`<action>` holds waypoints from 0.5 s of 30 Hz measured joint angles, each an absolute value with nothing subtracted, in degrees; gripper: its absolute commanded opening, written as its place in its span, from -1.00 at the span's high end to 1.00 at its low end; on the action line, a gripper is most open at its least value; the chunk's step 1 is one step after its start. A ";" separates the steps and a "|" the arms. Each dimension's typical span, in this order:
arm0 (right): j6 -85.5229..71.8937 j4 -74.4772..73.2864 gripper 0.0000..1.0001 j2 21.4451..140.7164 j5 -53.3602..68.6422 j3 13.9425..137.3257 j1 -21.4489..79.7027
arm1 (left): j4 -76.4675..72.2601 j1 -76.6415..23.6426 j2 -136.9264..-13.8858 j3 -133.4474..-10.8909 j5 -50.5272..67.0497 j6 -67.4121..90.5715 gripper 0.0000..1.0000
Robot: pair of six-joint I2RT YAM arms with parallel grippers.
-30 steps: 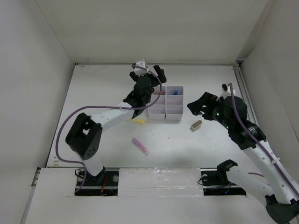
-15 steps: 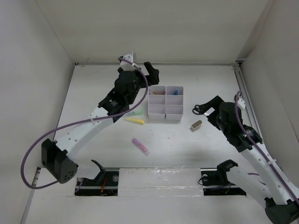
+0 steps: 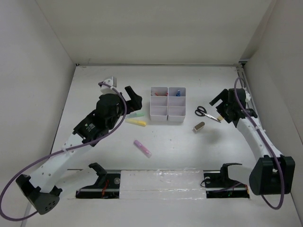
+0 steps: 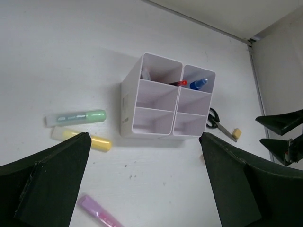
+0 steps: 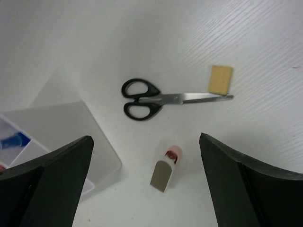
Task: Sort the stationery into containers
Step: Pick up the stationery from the center of the board.
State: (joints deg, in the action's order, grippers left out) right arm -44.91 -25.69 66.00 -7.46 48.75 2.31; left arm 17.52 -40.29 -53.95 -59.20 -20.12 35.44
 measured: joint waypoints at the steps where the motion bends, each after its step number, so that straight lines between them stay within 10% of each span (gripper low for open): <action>1: -44.82 -25.34 -1.00 67.31 -7.44 49.15 0.95 | 18.59 -40.29 -53.39 -59.20 -20.43 35.70 -1.00; 15: -42.61 -24.86 -0.61 86.61 -8.64 56.14 -7.42 | 29.63 -40.29 -47.59 -56.12 -21.26 37.85 -1.00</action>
